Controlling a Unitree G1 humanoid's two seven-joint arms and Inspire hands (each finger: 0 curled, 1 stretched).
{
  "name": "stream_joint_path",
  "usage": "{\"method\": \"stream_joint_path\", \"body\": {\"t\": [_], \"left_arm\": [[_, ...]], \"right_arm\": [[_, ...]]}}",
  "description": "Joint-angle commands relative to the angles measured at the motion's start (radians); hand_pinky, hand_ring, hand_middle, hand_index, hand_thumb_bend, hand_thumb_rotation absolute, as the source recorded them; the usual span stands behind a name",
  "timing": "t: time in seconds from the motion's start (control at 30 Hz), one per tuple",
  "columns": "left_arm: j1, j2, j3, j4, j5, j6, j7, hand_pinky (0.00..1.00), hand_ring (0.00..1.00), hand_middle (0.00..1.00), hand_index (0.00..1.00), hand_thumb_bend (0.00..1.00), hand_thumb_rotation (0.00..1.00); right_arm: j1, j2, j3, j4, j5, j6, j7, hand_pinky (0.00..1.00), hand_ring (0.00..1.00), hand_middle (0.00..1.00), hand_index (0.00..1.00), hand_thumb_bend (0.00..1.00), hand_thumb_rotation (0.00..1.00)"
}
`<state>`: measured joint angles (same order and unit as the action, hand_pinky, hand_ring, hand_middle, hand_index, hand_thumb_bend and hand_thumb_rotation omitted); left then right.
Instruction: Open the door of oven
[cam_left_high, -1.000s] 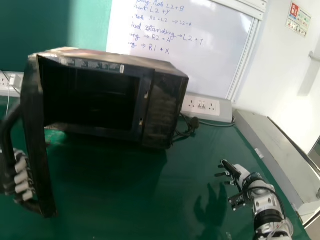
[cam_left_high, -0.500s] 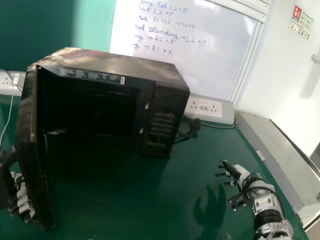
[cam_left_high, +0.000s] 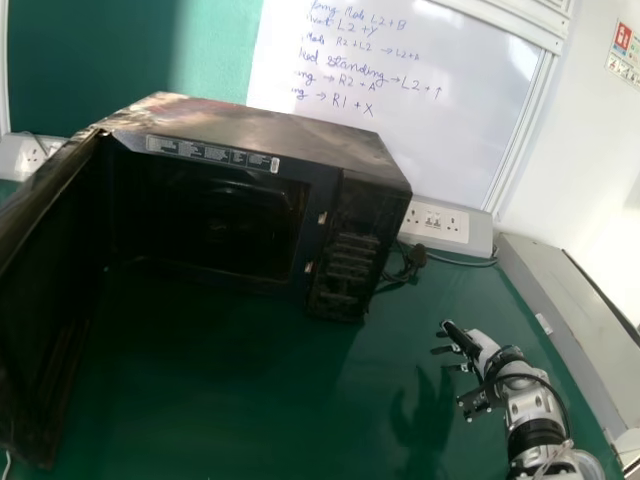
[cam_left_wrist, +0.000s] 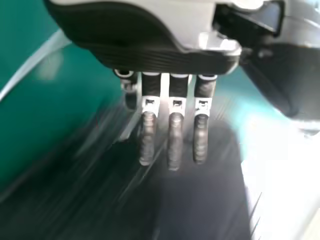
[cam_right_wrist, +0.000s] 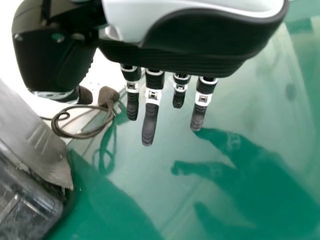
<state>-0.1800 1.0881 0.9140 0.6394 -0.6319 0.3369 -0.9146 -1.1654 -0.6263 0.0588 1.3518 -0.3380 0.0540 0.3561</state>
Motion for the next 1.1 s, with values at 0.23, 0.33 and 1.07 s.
{"method": "stream_joint_path", "body": {"t": [0.23, 0.33, 1.07], "left_arm": [[0.016, 0.034, 0.054, 0.177, 0.015, -0.116, 0.052, 0.07, 0.39, 0.45, 0.51, 0.49, 0.0], [0.017, 0.026, 0.094, 0.186, 0.0, -0.097, 0.13, 0.07, 0.39, 0.46, 0.52, 0.49, 0.0], [-0.187, -0.096, 0.133, 0.096, -0.024, -0.299, 0.694, 0.03, 0.05, 0.43, 0.52, 0.51, 0.0]], "right_arm": [[0.002, -0.001, -0.016, 0.009, 0.018, 0.02, 0.004, 0.87, 0.72, 0.68, 0.89, 0.51, 0.53], [0.006, -0.003, -0.023, 0.008, 0.025, 0.013, 0.01, 0.88, 0.72, 0.69, 0.9, 0.54, 0.55], [0.006, -0.005, -0.019, 0.01, 0.015, 0.018, 0.001, 0.81, 0.7, 0.67, 0.87, 0.56, 0.54]]}}
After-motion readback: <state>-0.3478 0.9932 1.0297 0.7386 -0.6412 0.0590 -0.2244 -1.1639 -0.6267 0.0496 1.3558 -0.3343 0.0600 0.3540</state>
